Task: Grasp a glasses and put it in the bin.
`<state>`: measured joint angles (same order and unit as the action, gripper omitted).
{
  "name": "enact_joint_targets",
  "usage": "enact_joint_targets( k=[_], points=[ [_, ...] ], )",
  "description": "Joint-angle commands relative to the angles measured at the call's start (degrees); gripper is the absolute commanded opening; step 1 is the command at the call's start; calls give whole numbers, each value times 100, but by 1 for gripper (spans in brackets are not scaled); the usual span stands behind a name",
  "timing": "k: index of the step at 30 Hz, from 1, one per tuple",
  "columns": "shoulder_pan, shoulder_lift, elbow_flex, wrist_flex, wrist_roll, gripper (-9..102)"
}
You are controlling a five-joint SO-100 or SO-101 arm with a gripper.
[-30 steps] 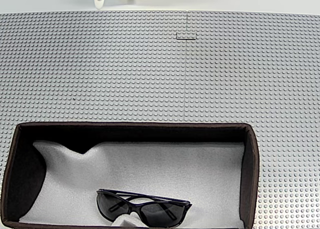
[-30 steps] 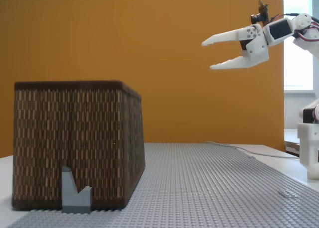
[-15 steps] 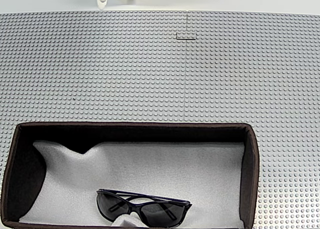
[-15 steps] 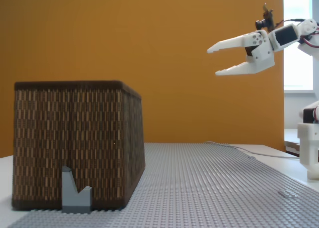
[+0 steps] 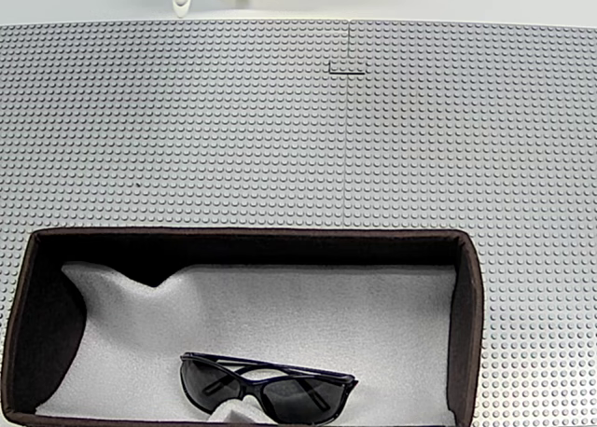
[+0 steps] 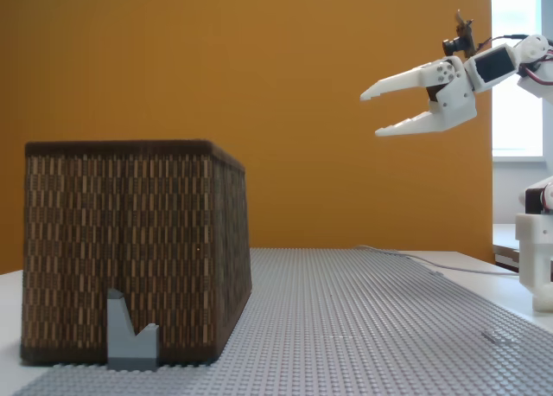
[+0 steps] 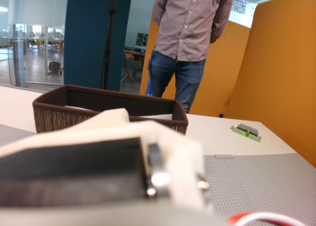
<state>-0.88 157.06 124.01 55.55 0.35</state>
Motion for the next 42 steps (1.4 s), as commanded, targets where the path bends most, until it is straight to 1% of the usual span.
enact_joint_targets(
  k=[1,21,42],
  points=[
    [-9,53,18,-26,0,23],
    [-44,229,79,-211,-26,23],
    [-97,272,149,-229,-62,23]
  ],
)
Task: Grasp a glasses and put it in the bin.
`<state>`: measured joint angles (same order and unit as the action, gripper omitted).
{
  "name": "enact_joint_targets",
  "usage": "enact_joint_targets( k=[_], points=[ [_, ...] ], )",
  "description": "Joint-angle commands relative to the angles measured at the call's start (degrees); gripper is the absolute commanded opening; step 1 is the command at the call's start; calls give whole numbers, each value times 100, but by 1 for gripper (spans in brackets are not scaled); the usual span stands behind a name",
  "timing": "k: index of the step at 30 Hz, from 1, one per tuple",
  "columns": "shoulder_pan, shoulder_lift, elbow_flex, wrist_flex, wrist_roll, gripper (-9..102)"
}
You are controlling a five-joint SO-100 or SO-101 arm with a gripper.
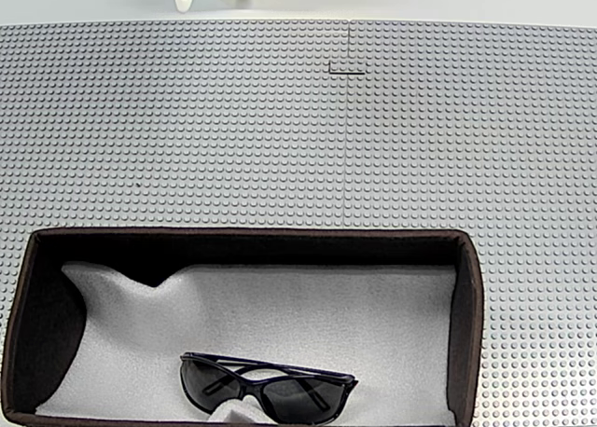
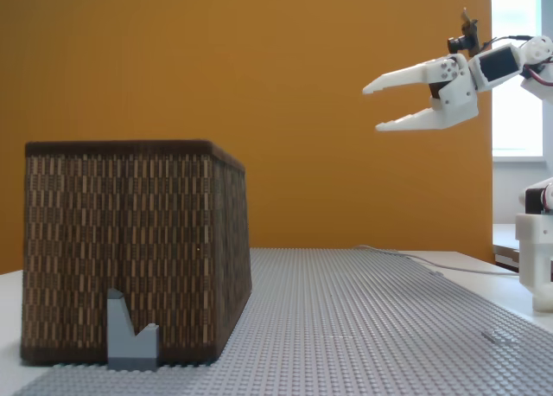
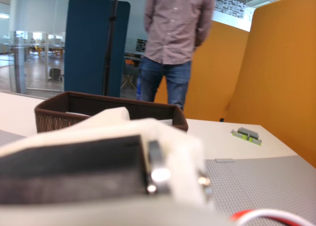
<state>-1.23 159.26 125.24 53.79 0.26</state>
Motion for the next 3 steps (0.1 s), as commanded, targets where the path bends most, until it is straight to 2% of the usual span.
enact_joint_targets(
  k=[1,3],
  points=[
    [-53,53,26,-53,-53,23],
    [-53,62,26,-44,-53,23]
  ],
)
